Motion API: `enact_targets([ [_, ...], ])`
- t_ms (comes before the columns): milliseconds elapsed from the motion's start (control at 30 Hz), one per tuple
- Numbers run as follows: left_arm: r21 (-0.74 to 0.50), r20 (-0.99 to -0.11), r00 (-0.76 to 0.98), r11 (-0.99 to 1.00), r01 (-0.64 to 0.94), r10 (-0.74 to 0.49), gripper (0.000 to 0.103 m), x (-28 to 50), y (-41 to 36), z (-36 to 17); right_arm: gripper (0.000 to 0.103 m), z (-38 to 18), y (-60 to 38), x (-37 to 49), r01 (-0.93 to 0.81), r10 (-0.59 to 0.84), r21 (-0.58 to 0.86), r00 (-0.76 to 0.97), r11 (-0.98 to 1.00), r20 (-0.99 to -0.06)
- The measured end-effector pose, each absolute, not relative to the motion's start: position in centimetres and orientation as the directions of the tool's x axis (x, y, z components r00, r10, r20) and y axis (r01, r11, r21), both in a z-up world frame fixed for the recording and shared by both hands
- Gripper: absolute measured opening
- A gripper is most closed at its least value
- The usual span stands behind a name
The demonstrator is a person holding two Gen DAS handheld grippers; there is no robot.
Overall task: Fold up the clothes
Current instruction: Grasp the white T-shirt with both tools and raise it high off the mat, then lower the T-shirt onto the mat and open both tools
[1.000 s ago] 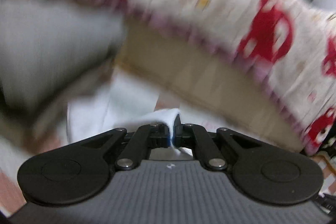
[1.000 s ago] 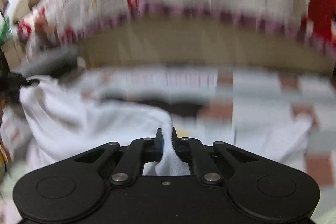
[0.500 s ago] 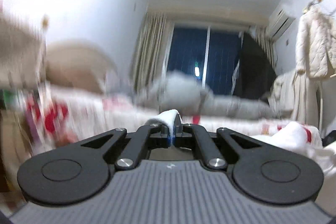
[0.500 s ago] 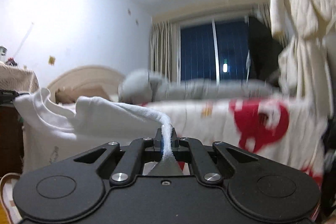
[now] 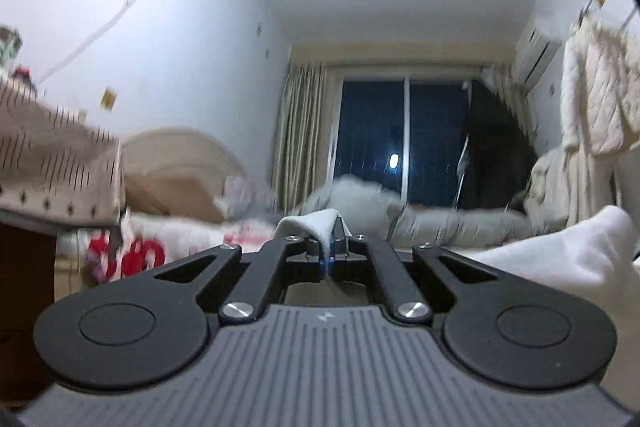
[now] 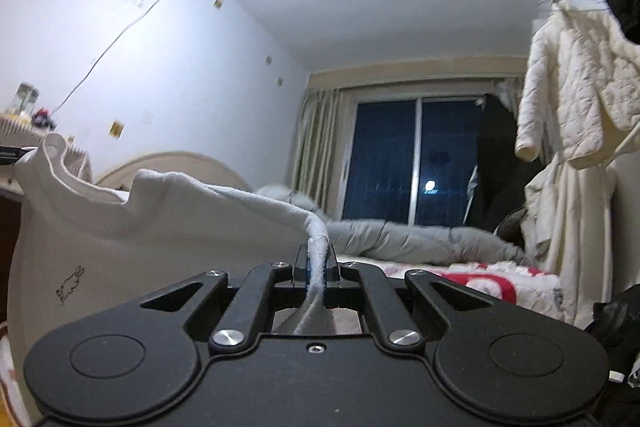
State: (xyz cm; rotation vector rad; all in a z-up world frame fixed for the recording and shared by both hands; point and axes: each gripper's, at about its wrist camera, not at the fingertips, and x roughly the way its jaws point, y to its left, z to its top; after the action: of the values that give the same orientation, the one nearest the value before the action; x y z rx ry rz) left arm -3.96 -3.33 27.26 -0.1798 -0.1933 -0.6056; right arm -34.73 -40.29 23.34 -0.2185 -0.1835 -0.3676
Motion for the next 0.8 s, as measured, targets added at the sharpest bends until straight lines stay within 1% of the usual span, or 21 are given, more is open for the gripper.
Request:
enact_targets([
  [67, -0.134, 0.147, 0.818, 0.808, 0.574, -0.557, 0.001, -1.4, -4.7, 25.4, 0.004, 22.5, -41.5, -33.3, 0.352, -0.327, -0.185, 0.933, 0.918, 0.152],
  [167, -0.153, -0.003, 0.822, 0.813, 0.562, -0.570, 0.001, 3.6, -7.5, 21.2, 0.004, 19.7, -44.4, -29.6, 0.327, -0.328, -0.158, 0.945, 0.932, 0.020],
  [233, -0.140, -0.089, 0.818, 0.820, 0.555, -0.568, 0.002, 6.5, -10.1, 18.2, 0.004, 17.3, -46.7, -26.6, 0.317, -0.328, -0.132, 0.942, 0.939, -0.076],
  [300, -0.096, -0.158, 0.814, 0.829, 0.550, -0.559, 0.002, 9.6, -13.6, 15.0, 0.004, 14.8, -49.3, -22.9, 0.325, -0.343, -0.122, 0.922, 0.938, -0.177],
  [367, -0.077, -0.199, 0.813, 0.836, 0.544, -0.547, 0.002, 12.4, -17.3, 12.5, 0.004, 12.4, -52.1, -18.7, 0.347, -0.369, -0.127, 0.889, 0.929, -0.271],
  [433, -0.077, -0.205, 0.827, 0.851, 0.520, -0.524, 0.004, 15.6, -21.7, 10.5, 0.004, 10.1, -55.0, -14.4, 0.382, -0.404, -0.132, 0.848, 0.915, -0.343],
  [500, -0.045, -0.203, 0.866, 0.888, 0.458, -0.456, 0.011, 18.5, -26.1, 7.9, 0.006, 8.3, -58.0, -10.3, 0.451, -0.462, -0.122, 0.803, 0.884, -0.376],
  [533, -0.034, -0.226, 0.873, 0.900, 0.436, -0.431, 0.019, 19.7, -27.9, 6.4, 0.016, 7.4, -59.2, -8.4, 0.488, -0.497, -0.127, 0.782, 0.864, -0.377],
  [567, -0.020, -0.262, 0.875, 0.909, 0.417, -0.407, 0.046, 21.0, -29.8, 4.7, 0.042, 5.8, -60.3, -6.4, 0.524, -0.536, -0.144, 0.757, 0.840, -0.373],
  [600, 0.000, -0.334, 0.857, 0.910, 0.415, -0.392, 0.060, 22.2, -31.4, 2.7, 0.053, 4.4, -61.5, -4.6, 0.558, -0.570, -0.159, 0.720, 0.815, -0.395],
  [633, 0.011, -0.386, 0.836, 0.904, 0.427, -0.390, 0.060, 22.7, -32.1, 0.8, 0.055, 2.8, -62.2, -3.6, 0.593, -0.601, -0.166, 0.682, 0.788, -0.417],
  [667, 0.018, -0.431, 0.812, 0.897, 0.442, -0.392, 0.060, 23.0, -32.5, -1.0, 0.054, 1.0, -62.9, -2.8, 0.624, -0.622, -0.162, 0.647, 0.764, -0.441],
  [733, 0.010, -0.486, 0.762, 0.869, 0.494, -0.428, 0.060, 22.2, -32.0, -4.1, 0.053, -2.3, -63.2, -3.2, 0.686, -0.629, -0.096, 0.591, 0.721, -0.505],
  [767, 0.004, -0.519, 0.733, 0.857, 0.516, -0.439, 0.060, 21.5, -31.2, -5.7, 0.053, -3.9, -62.7, -4.4, 0.707, -0.603, -0.027, 0.582, 0.706, -0.545],
  [800, -0.006, -0.555, 0.701, 0.845, 0.535, -0.448, 0.060, 20.9, -30.3, -6.9, 0.053, -5.3, -62.1, -5.6, 0.694, -0.558, 0.012, 0.589, 0.720, -0.584],
])
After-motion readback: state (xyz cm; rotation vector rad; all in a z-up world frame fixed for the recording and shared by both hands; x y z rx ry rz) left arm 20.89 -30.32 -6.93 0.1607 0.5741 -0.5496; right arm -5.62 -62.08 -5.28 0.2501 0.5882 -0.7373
